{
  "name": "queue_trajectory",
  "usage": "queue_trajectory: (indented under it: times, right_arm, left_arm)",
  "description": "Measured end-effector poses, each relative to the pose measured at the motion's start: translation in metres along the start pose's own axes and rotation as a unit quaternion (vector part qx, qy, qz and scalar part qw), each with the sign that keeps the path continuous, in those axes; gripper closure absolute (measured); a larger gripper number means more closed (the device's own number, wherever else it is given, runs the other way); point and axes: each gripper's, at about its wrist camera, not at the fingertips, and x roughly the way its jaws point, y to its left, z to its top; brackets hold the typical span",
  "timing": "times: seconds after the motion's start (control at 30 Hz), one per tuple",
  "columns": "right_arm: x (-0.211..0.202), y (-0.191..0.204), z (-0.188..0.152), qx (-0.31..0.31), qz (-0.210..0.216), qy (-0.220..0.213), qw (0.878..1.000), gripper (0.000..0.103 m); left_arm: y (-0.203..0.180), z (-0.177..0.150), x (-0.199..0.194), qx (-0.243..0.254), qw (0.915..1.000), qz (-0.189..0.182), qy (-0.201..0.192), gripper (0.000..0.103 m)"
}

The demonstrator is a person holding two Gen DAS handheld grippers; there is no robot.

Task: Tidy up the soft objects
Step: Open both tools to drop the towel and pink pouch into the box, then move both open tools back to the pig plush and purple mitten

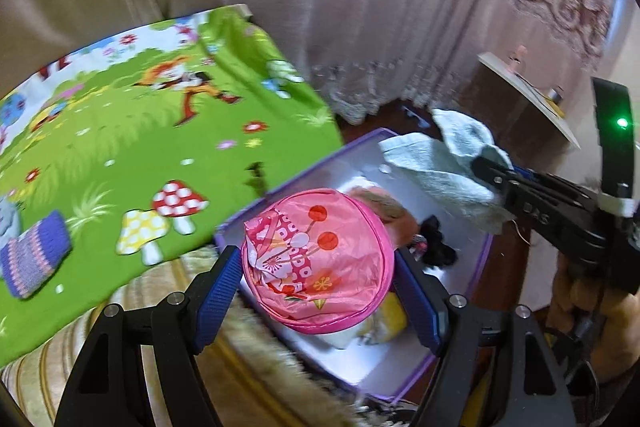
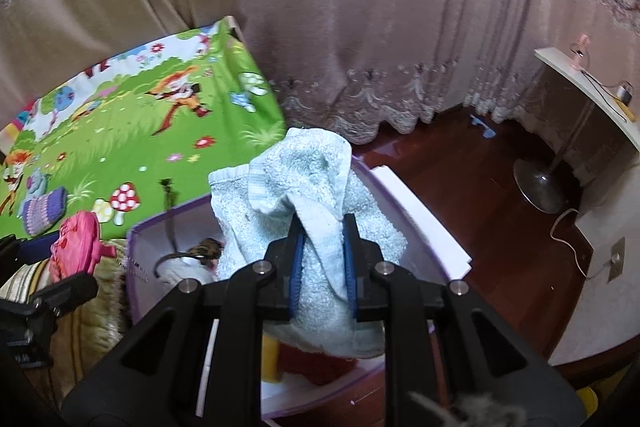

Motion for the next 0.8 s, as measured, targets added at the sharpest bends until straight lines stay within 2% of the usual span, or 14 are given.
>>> queue_trajectory:
  times: [0.07, 0.13, 0.2, 0.23, 0.53, 0.8]
  right_arm:
    - [0.002, -0.005, -0.001, 0.005, -0.005, 0.006, 1.000, 0.078]
    - [0.004, -0.011, -0.003, 0.008, -0.009, 0.012, 1.000, 0.068]
    - [0.005, -0.017, -0.003, 0.019, -0.014, 0.013, 1.000, 0.040]
    - [0.003, -0.019, -0.003, 0.023, -0.015, 0.010, 1.000, 0.037]
    - [0.002, -0.013, -0.002, 0.021, -0.002, 0.006, 1.000, 0.036]
    - [-0.003, 0.018, 0.003, -0.008, 0.034, -0.006, 0.999, 0.036]
  left_arm:
    - [-0.012, 0.004, 0.004, 0.013, 0.9998, -0.013, 0.001, 0.024]
    - [-0.020, 0.010, 0.010, 0.031, 0.9995, -0.009, -0.005, 0.016]
    - [-0.022, 0.015, 0.017, 0.036, 0.9993, -0.001, 0.000, 0.016]
    - [-0.020, 0.019, 0.019, 0.031, 0.9995, 0.002, 0.003, 0.016]
    - [0.005, 0.023, 0.019, 0.002, 0.9999, 0.015, 0.004, 0.016]
    - [0.027, 0.026, 0.000, -0.005, 0.9990, 0.037, -0.023, 0.016]
